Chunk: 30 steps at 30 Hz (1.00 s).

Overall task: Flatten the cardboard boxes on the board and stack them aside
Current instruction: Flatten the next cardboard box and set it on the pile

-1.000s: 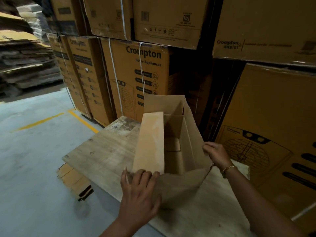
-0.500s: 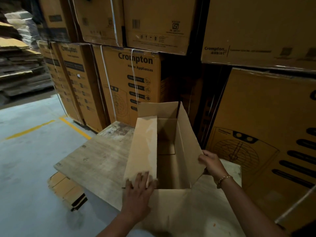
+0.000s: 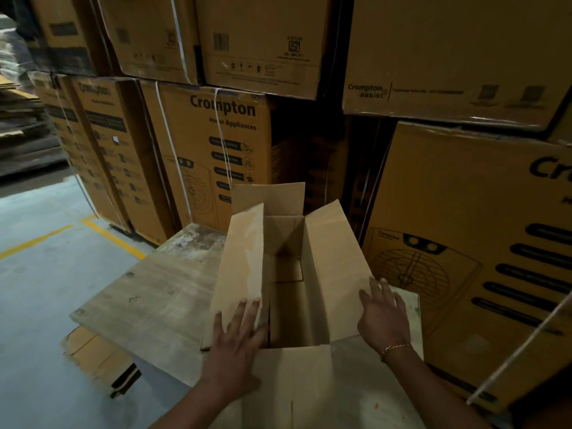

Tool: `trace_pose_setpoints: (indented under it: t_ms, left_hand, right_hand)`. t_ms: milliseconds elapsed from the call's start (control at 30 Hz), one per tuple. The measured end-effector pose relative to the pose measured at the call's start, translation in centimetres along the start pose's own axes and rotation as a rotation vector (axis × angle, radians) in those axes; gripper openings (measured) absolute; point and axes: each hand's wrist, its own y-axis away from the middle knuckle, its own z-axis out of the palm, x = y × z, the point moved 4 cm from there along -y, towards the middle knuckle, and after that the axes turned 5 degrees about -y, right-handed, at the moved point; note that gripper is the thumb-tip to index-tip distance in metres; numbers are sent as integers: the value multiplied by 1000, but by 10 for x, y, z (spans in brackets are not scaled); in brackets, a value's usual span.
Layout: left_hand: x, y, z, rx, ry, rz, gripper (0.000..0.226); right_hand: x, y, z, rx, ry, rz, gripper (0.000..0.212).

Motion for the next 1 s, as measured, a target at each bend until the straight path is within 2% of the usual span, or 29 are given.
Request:
trace_pose_setpoints:
  t_ms: [33, 100, 200, 267, 333, 400, 500, 533, 633, 700, 800, 900, 1000]
  left_hand:
    - [-10, 5, -5, 80, 38, -25, 107]
    - [-33, 14, -16, 246, 92, -116, 102]
    - [-73, 33, -29, 433, 157, -345, 74]
    - [-98, 41, -26, 459, 120, -468, 61]
    - [-116, 43, -12, 403, 58, -526, 59]
    - [-123, 34, 11, 266, 22, -536, 67]
    - [-115, 9, 37, 43, 118, -590, 99]
    - [-109, -3, 46, -44, 164, -611, 103]
    - [-97, -31, 63, -201, 310, -643, 98]
    - [-98, -44, 71, -228, 441, -653, 95]
    - [-102, -54, 82, -176, 648, -666, 88]
    - [-102, -56, 87, -167, 814, -650, 79]
    - [-101, -57, 84, -196, 973, -612, 73]
  right_hand:
    - [-8, -2, -1, -19, 56, -31, 62]
    - [-20, -4, 7, -90, 115, -63, 70]
    - [-30, -8, 25, -216, 114, -58, 81]
    - [-36, -10, 33, -263, 92, -28, 88]
    - [-40, -12, 37, -290, 83, -7, 94]
    - [-43, -15, 40, -318, 44, 17, 100]
    - [-45, -21, 47, -377, -72, 78, 108]
    - [-45, -22, 51, -394, -107, 95, 109]
    - [-43, -24, 67, -434, -187, 122, 108]
    - [-42, -25, 76, -454, -255, 134, 108]
    - [-43, -27, 84, -454, -433, 142, 103]
    - [-49, -26, 93, -495, -850, 263, 94]
    - [-54, -27, 100, -500, -1187, 345, 99]
